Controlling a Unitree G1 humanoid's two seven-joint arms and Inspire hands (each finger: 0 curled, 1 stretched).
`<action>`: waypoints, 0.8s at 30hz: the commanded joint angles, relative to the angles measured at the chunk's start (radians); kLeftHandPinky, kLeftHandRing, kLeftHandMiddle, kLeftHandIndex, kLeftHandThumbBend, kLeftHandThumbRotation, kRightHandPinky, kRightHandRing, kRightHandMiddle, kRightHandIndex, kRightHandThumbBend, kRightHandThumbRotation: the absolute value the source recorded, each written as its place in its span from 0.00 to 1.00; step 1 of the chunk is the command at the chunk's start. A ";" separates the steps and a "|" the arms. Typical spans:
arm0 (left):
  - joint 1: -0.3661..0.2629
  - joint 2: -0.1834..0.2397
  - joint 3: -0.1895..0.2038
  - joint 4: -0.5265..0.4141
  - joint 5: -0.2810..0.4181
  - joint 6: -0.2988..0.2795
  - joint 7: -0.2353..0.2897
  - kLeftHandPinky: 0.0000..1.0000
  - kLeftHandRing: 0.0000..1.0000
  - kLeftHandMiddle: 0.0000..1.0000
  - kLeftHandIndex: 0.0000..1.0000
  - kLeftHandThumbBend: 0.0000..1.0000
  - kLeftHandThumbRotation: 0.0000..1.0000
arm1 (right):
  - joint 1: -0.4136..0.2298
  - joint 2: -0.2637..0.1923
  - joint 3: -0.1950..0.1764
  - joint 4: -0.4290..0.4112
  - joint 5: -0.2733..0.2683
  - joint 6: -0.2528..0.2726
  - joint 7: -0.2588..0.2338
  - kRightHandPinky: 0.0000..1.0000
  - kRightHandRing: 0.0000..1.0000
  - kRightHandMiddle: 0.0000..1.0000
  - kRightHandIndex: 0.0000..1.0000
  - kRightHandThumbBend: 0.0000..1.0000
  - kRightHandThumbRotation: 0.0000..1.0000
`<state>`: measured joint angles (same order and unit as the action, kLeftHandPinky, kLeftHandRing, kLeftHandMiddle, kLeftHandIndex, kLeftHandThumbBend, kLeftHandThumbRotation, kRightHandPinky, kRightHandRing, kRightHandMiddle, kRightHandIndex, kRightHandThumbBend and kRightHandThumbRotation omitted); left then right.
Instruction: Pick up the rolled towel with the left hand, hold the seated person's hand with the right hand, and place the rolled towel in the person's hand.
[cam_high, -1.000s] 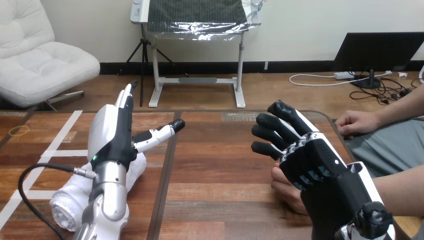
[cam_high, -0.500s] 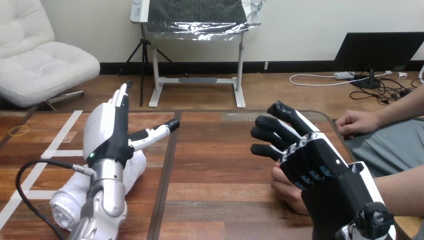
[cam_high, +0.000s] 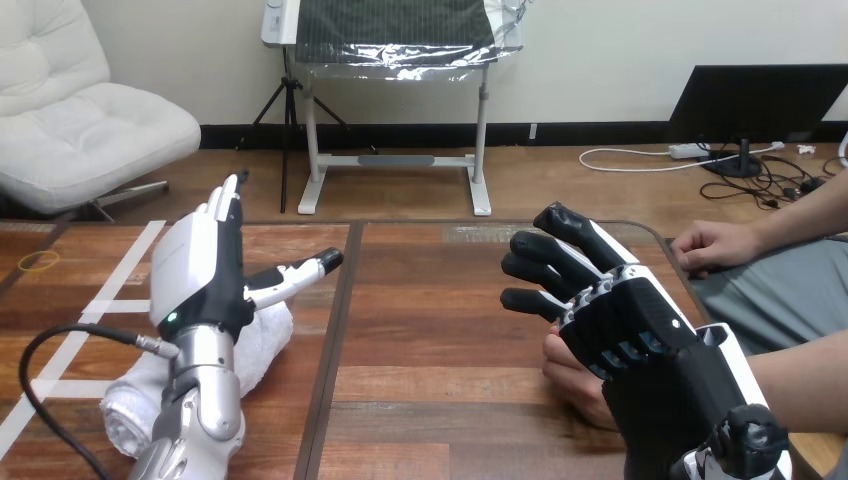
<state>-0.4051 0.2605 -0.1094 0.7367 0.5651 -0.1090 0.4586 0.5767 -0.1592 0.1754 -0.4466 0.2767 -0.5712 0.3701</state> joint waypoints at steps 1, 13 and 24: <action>-0.093 0.028 -0.021 0.002 0.028 0.017 0.037 1.00 0.95 0.95 0.94 0.91 0.53 | -0.038 0.011 -0.007 0.009 0.011 -0.025 -0.001 0.80 0.86 0.86 0.88 0.96 1.00; -0.103 0.042 -0.037 0.010 0.030 0.070 0.045 1.00 0.96 0.97 0.95 0.92 0.54 | -0.038 0.017 -0.005 0.015 0.003 -0.033 -0.005 0.80 0.86 0.86 0.88 0.96 1.00; -0.119 0.049 -0.055 0.016 0.028 0.159 0.020 0.99 0.97 0.99 0.98 0.94 0.55 | -0.037 0.018 -0.003 0.017 -0.002 -0.038 -0.009 0.80 0.85 0.85 0.88 0.96 1.00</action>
<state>-0.4220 0.2829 -0.1485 0.7512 0.5705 0.0198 0.4827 0.5766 -0.1574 0.1770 -0.4287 0.2742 -0.5874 0.3687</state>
